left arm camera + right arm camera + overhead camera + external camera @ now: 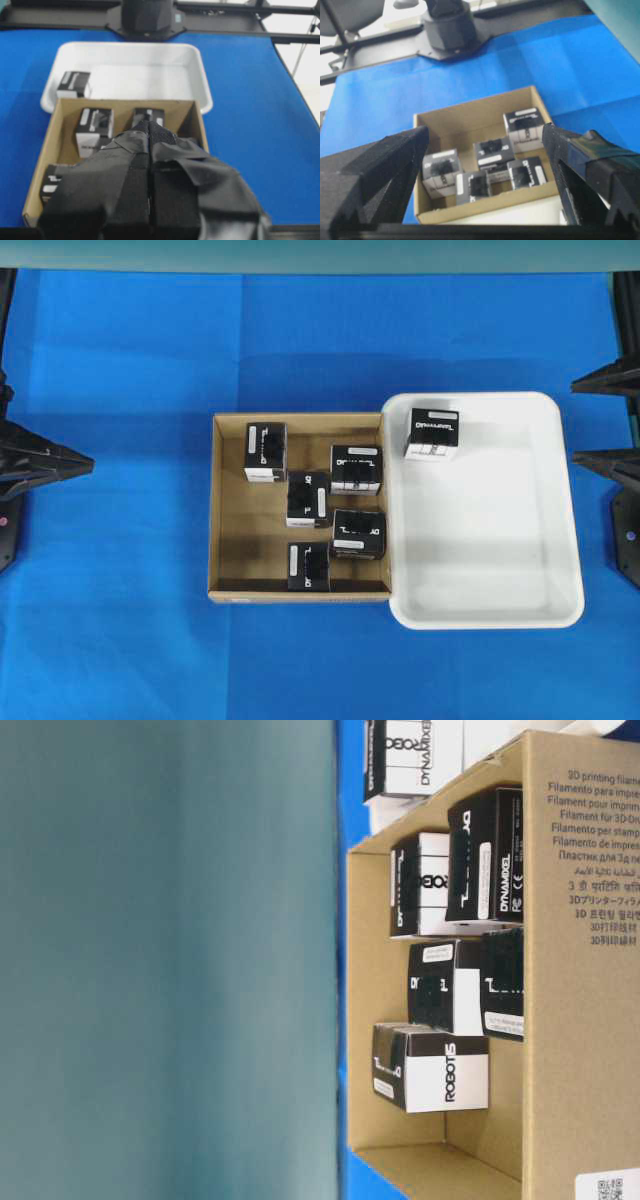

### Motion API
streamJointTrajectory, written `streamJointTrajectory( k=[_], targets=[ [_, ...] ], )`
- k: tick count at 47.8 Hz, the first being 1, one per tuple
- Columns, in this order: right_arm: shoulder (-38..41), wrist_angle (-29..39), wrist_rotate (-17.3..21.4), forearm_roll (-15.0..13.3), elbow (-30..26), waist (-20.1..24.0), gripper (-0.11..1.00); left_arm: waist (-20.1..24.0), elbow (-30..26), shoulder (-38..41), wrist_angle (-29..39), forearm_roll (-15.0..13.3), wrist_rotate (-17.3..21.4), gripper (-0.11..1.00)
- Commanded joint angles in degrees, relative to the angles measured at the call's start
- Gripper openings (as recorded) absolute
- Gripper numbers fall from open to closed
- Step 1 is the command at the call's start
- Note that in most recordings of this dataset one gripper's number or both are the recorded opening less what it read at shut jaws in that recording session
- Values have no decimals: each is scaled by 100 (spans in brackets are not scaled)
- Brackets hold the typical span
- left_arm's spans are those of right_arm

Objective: Pick a box that is randomly placed inside the cardboard box.

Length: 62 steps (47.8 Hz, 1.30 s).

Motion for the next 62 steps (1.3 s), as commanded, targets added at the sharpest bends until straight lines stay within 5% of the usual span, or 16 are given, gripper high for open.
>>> streamJointTrajectory(
  k=[1,62],
  targets=[
    [18,26,-18,9,-26,88,98,9,-97,62,-35,9,-18,-7],
    [0,53,-18,9,105,299,98,9,-88,70,-44,9,-53,-7]
  ],
)
